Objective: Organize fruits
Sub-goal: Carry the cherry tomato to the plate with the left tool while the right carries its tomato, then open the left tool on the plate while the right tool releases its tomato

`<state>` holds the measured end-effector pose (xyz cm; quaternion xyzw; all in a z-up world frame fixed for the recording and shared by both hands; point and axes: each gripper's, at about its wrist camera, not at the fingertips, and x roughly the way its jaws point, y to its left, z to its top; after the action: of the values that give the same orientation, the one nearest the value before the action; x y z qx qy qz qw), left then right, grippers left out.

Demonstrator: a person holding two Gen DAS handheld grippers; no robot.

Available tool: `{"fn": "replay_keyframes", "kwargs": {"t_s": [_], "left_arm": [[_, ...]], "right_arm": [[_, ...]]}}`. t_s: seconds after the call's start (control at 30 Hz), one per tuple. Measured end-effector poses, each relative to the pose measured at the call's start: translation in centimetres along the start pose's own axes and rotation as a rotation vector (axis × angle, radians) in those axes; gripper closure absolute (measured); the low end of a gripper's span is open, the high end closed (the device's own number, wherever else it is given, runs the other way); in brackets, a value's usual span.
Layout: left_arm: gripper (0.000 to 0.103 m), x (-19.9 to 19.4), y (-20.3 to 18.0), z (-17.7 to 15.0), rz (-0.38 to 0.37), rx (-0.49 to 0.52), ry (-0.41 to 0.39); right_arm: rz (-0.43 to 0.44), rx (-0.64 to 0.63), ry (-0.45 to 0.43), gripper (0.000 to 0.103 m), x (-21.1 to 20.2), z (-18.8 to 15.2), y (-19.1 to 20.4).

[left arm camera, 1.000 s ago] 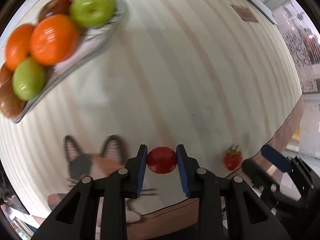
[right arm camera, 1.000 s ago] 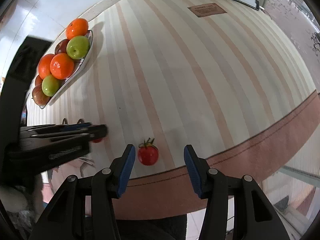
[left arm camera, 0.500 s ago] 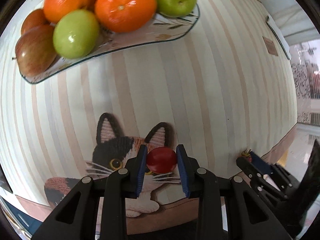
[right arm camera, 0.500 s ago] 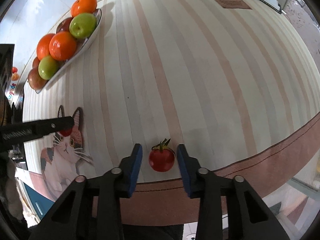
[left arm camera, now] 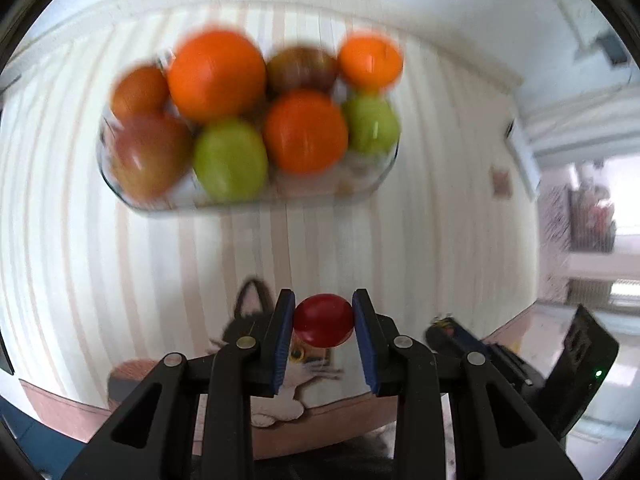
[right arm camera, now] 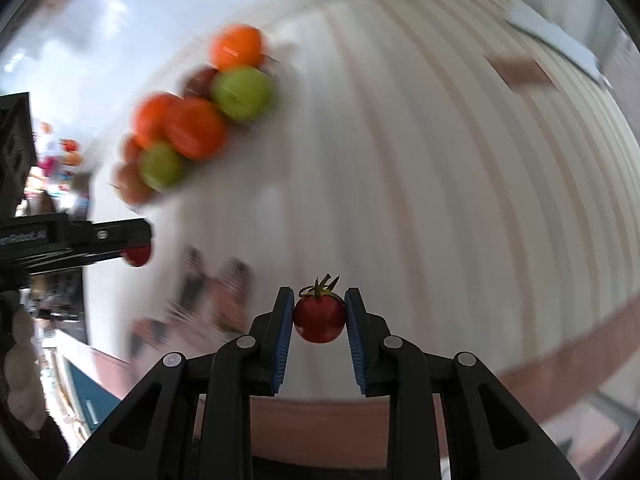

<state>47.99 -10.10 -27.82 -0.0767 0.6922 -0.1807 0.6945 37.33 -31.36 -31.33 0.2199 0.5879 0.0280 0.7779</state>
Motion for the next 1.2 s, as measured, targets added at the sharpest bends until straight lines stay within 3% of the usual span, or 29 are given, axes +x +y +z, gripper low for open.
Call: {"fn": "replay_keyframes", "kwargs": {"t_s": [0.17,0.33,0.57,0.83,0.97,1.07,1.2], "left_arm": [[0.076,-2.9,1.8,3.5,-0.005,-0.048,-0.074],[0.076,-1.1,3.7,7.3,0.015,-0.106,-0.038],[0.076,1.6,4.5,9.3,0.005,-0.146,0.001],[0.075,3.1,3.6,9.8,0.062,-0.111,0.014],[0.072,3.3,3.2,9.9,0.095,-0.111,0.029],[0.070,2.8,3.0,9.8,0.124,-0.095,0.012],[0.056,1.4,3.0,9.5,0.129,-0.095,-0.030]], "right_arm": [[0.128,-0.064,-0.038,0.075,0.7,5.4,4.5],[0.145,-0.116,-0.036,0.075,3.8,8.8,7.8],[0.117,-0.086,0.005,0.075,7.4,9.6,7.7],[0.085,-0.101,0.015,0.074,8.7,9.5,8.0],[0.070,-0.081,0.045,0.064,9.4,9.6,7.8],[0.070,-0.075,0.030,0.051,9.0,9.5,7.3],[0.083,-0.058,0.018,0.036,7.4,9.3,6.4]]}}
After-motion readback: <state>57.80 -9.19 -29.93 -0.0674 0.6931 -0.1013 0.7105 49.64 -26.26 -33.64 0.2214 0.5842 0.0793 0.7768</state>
